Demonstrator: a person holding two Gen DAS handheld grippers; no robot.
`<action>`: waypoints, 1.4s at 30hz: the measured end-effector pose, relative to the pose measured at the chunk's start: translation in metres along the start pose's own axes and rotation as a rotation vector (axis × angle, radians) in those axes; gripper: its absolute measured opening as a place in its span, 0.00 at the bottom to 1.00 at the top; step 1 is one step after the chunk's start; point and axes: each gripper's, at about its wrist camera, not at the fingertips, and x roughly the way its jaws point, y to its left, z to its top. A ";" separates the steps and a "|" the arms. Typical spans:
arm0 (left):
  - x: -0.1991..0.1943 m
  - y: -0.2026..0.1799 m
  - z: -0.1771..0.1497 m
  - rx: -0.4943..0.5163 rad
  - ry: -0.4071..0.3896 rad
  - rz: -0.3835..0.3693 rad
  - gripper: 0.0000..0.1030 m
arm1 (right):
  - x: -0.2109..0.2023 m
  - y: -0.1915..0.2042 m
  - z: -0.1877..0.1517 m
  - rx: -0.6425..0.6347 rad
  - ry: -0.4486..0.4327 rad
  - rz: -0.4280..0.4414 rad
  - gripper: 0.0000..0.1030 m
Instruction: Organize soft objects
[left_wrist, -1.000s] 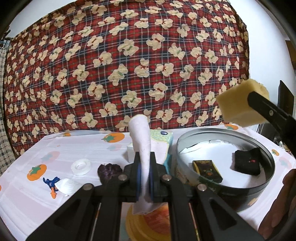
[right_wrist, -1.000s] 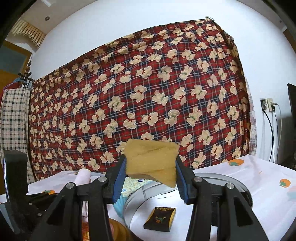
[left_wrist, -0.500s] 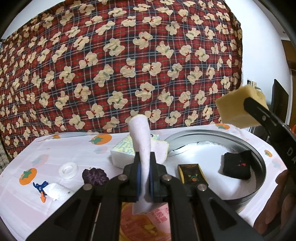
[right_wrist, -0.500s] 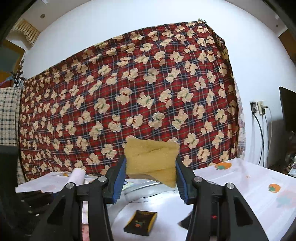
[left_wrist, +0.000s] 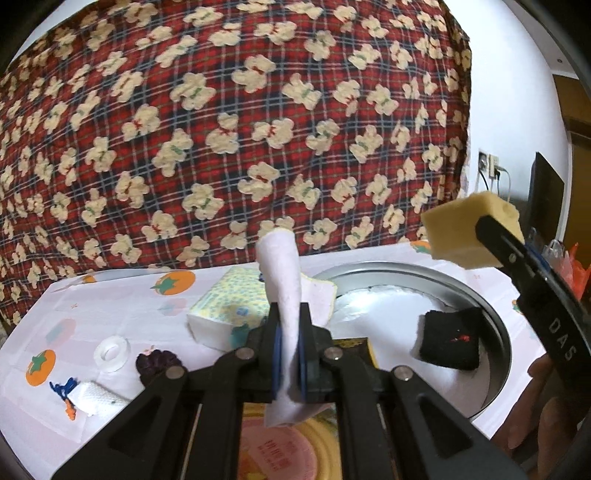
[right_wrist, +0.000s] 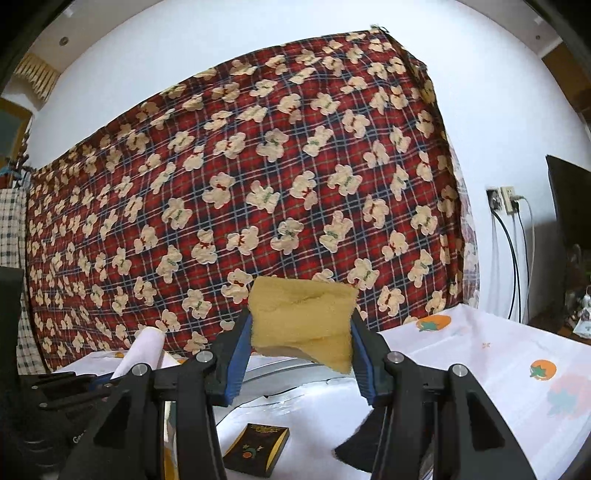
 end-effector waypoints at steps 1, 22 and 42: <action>0.002 -0.002 0.001 0.003 0.008 -0.003 0.05 | 0.001 -0.002 0.000 0.006 0.004 -0.003 0.50; 0.054 -0.033 0.024 0.033 0.189 -0.079 0.05 | 0.029 -0.023 -0.011 0.067 0.171 -0.080 0.52; 0.014 -0.007 0.005 0.024 0.078 0.001 0.74 | 0.016 -0.034 -0.008 0.101 0.116 -0.145 0.79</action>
